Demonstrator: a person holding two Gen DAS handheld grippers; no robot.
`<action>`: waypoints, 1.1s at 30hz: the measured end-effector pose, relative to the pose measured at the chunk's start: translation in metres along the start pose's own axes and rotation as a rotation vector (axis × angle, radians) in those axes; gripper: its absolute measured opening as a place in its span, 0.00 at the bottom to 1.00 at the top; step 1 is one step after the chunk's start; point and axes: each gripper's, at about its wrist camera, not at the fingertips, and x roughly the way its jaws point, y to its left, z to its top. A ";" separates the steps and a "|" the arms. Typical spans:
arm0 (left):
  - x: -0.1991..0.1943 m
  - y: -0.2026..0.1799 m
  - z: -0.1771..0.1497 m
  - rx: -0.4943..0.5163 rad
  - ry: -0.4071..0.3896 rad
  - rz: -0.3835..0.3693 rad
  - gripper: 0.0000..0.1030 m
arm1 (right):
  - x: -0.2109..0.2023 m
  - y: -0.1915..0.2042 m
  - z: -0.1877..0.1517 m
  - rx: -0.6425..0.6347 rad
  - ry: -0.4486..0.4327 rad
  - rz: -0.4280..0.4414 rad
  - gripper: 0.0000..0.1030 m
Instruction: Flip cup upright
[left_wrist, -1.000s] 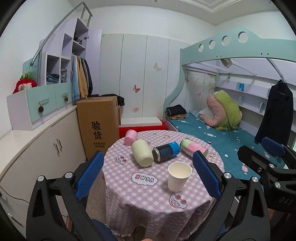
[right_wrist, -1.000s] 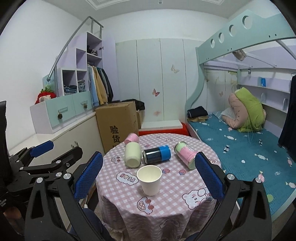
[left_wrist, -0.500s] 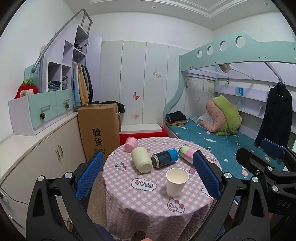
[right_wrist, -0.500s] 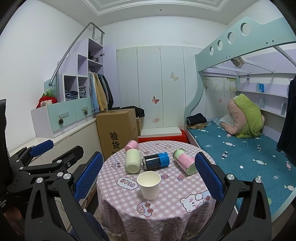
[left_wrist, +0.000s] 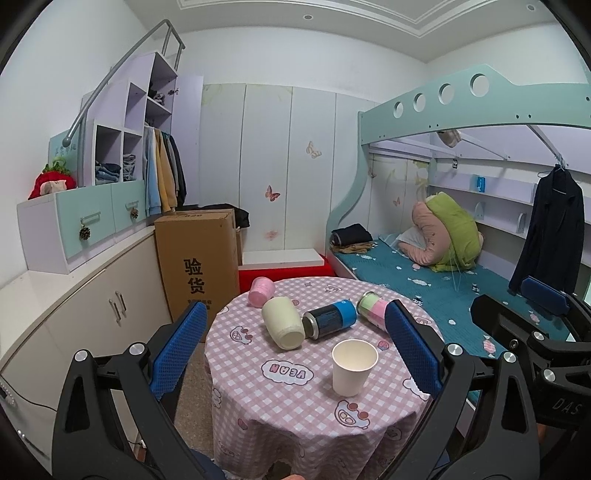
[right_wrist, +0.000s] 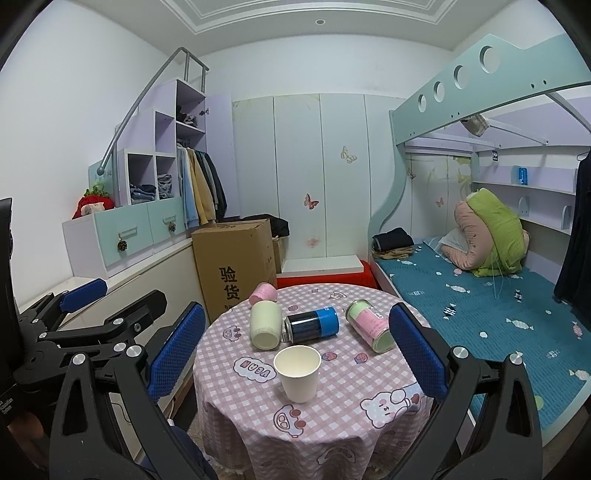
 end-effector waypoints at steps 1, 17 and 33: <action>0.000 0.000 -0.001 0.002 -0.001 0.001 0.94 | 0.000 0.000 0.000 0.000 -0.002 0.000 0.94; 0.004 0.003 0.004 -0.002 0.000 0.006 0.94 | 0.007 0.000 0.006 0.009 0.007 0.010 0.94; 0.011 0.007 -0.001 0.002 -0.027 0.019 0.94 | 0.015 -0.002 0.002 0.014 0.017 0.009 0.94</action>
